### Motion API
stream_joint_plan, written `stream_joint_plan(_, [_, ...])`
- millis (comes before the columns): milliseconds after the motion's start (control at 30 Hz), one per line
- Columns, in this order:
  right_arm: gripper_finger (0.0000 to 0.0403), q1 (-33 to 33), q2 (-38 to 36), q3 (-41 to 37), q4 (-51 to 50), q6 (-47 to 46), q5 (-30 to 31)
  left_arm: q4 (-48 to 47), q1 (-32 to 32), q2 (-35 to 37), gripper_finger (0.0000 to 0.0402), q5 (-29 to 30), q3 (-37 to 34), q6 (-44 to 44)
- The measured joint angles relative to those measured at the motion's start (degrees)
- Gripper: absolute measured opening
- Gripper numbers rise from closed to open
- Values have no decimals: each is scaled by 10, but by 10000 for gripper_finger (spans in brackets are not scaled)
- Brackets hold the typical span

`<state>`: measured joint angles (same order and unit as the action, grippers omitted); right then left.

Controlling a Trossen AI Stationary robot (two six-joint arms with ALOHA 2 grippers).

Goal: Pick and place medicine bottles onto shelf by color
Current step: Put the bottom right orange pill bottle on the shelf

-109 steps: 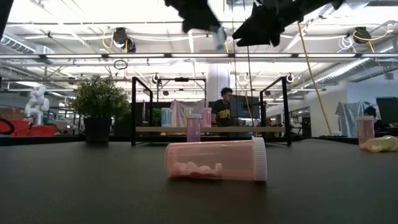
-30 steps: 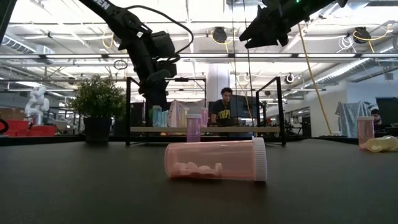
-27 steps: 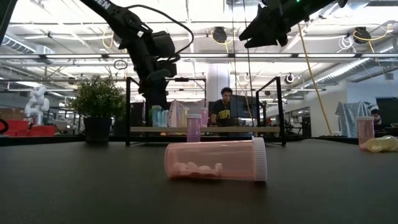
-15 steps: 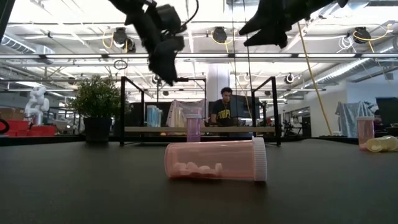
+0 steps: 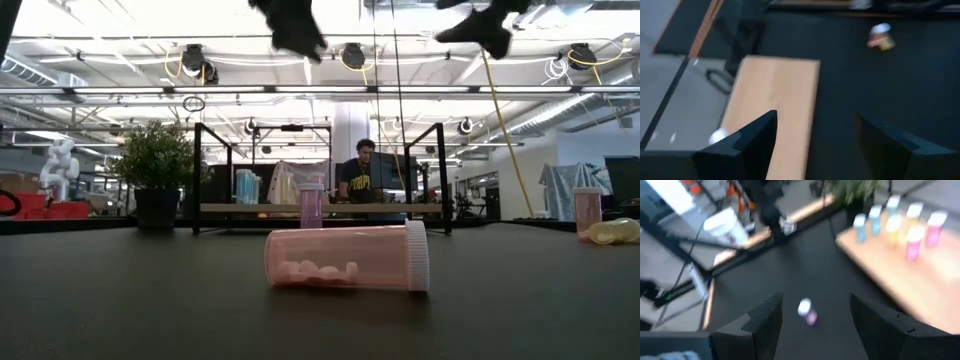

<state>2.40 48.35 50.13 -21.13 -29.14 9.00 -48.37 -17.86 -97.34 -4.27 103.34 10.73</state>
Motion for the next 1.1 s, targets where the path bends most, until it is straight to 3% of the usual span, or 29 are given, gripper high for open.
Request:
stream_joint_plan(233, [193,150,28,0,-117,-91,76,24,113,0,236,18,6,-22])
stream_joint_plan(467, [171,276,79,0,-142,-205,148,108,197,-1,228,59,-25,-97])
stream_joint_plan(567, [168,307,84,0,-256,-285,147,121,220,0,228,74,-25,-140])
stream_joint_plan(633, [168,325,82,0,-340,-357,124,111,232,0,228,85,-25,-169])
stream_joint_plan(733, [168,358,82,0,-388,-424,85,71,243,0,227,88,-25,-187])
stream_joint_plan(833, [168,397,88,0,-380,-437,60,2,249,0,227,89,-25,-173])
stream_joint_plan(1000, [169,489,109,0,-372,-449,-60,-101,254,0,227,89,-25,-200])
stream_joint_plan(1100, [169,549,126,0,-354,-466,-92,-154,263,3,227,90,-25,-218])
